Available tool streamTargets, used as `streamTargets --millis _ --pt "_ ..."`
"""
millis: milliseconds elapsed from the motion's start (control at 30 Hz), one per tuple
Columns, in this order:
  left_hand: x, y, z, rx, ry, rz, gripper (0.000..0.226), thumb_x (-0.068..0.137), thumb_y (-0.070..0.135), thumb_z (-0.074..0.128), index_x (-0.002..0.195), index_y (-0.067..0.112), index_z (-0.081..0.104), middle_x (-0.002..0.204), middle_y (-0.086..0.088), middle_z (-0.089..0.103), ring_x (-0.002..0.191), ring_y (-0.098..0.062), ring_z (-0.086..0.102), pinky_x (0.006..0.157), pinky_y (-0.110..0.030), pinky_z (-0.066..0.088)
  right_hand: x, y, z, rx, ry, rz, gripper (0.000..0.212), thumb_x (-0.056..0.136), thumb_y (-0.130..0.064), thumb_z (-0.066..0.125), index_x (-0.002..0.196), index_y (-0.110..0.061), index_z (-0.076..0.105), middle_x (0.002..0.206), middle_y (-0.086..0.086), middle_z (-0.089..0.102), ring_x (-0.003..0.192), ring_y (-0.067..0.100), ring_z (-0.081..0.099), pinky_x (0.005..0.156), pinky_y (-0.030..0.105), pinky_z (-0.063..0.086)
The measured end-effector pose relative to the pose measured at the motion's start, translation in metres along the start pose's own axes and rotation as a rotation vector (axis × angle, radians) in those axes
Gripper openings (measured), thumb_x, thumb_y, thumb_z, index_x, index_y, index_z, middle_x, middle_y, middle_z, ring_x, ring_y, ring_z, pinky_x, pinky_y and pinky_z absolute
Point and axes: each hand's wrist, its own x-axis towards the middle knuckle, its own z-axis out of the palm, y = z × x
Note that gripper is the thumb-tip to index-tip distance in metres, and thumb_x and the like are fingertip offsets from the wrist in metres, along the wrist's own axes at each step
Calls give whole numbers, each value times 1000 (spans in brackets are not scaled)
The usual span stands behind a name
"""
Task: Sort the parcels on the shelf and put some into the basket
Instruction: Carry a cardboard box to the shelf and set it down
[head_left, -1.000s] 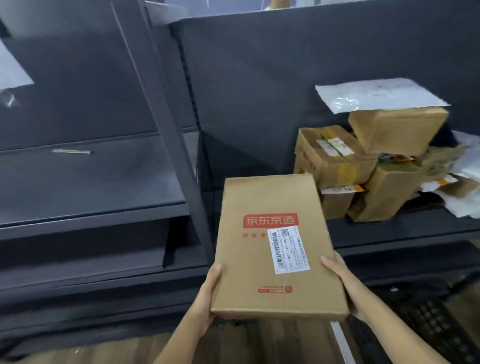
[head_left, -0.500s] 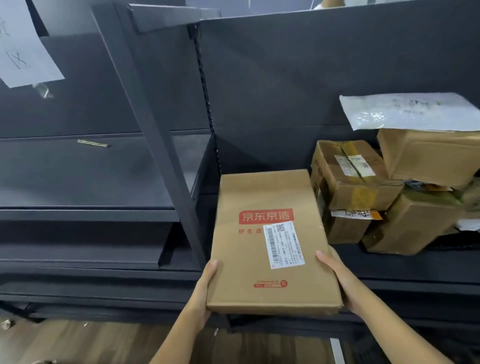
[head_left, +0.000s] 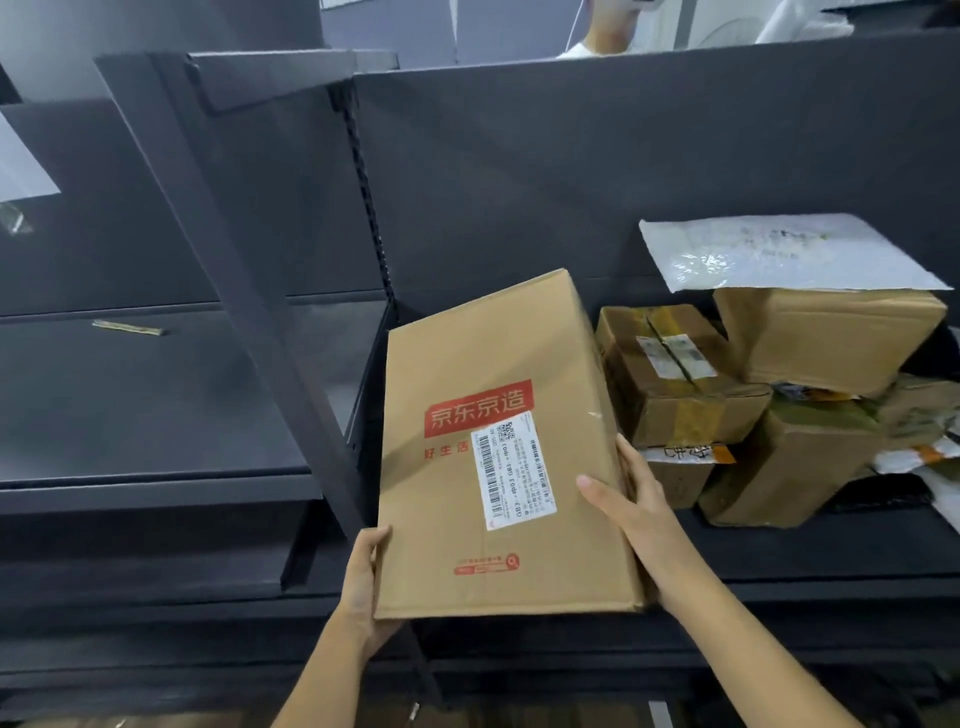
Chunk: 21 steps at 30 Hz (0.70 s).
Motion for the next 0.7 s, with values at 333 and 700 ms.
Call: streamTargets --millis 333,700 --pt "-27 15 31 544 -229 198 78 74 65 64 142 47 31 136 13 57 120 -11 59 87 -28 55 22 45 -49 308 -78 271 57 74 -51 63 125 -27 55 109 10 72 94 26 71 66 35 58" --pt "-28 21 33 597 -120 250 91 68 70 63 144 58 14 148 17 33 132 -9 43 112 -42 37 54 63 -44 375 -82 413 51 66 -53 68 104 -18 69 100 19 73 81 34 73 56 38 58"
